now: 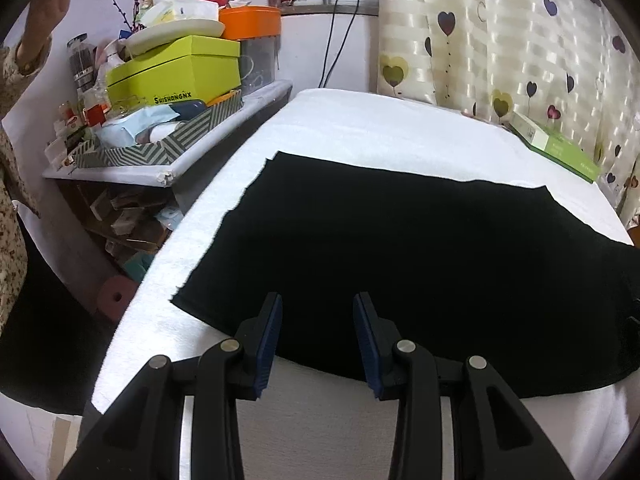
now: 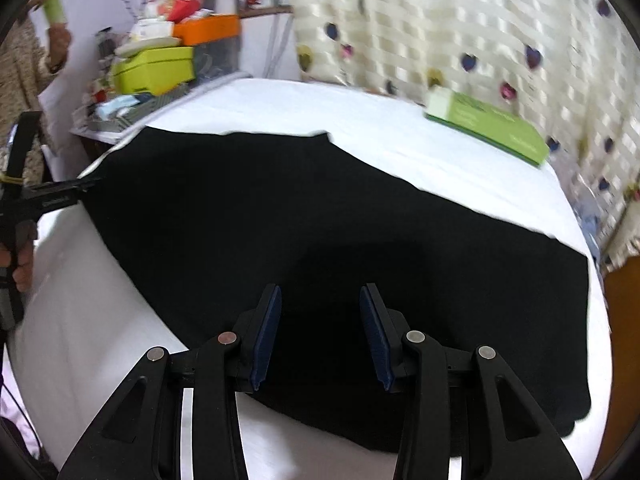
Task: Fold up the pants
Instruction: 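Move the left gripper to the pants corner and close on it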
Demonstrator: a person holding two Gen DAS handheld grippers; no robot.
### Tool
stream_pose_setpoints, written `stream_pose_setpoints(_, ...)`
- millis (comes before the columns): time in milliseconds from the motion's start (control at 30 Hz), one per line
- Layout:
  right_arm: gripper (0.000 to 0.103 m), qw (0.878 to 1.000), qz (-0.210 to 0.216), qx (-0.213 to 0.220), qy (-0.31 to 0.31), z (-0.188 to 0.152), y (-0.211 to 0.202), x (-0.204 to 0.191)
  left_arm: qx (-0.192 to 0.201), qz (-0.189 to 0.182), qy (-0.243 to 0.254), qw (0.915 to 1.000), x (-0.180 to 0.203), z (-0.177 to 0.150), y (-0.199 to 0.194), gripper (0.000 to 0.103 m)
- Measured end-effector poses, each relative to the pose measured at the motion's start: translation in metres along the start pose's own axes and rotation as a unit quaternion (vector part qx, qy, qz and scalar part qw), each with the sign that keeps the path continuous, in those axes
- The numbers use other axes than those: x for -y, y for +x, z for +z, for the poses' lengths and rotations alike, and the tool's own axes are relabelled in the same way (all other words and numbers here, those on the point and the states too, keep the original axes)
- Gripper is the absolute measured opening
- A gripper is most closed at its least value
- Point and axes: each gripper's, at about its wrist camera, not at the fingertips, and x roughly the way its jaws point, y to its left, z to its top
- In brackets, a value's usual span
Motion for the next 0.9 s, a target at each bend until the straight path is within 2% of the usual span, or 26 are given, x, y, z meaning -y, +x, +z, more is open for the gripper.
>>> stream_pose_setpoints(267, 0.042, 0.999, 0.022, -0.017, -0.019, 0.002, 0.022, -0.024, 0.007, -0.016, -0.076, 0.9970, -0.053, -0.006, -0.010, 0.040)
stream_pose_setpoints(433, 0.042, 0.999, 0.026, -0.017, -0.012, 0.003, 0.022, -0.022, -0.012, -0.035, -0.124, 0.9916, -0.072, -0.014, -0.001, 0.043)
stream_pose_setpoints(567, 0.042, 0.999, 0.026, -0.016, -0.012, 0.003, 0.022, -0.022, -0.010, -0.054, -0.144, 0.9881, -0.072, -0.010, 0.004, 0.054)
stream_pose_setpoints(833, 0.042, 0.999, 0.035, -0.014, -0.001, 0.003, 0.020, -0.021, -0.008, -0.010, -0.161, 0.9869, -0.066, 0.001, 0.015, 0.054)
stream_pose_setpoints(900, 0.042, 0.999, 0.036, -0.013, 0.003, 0.003, 0.020, -0.021, -0.007, 0.010, -0.159, 0.9872, -0.063, 0.001, 0.016, 0.049)
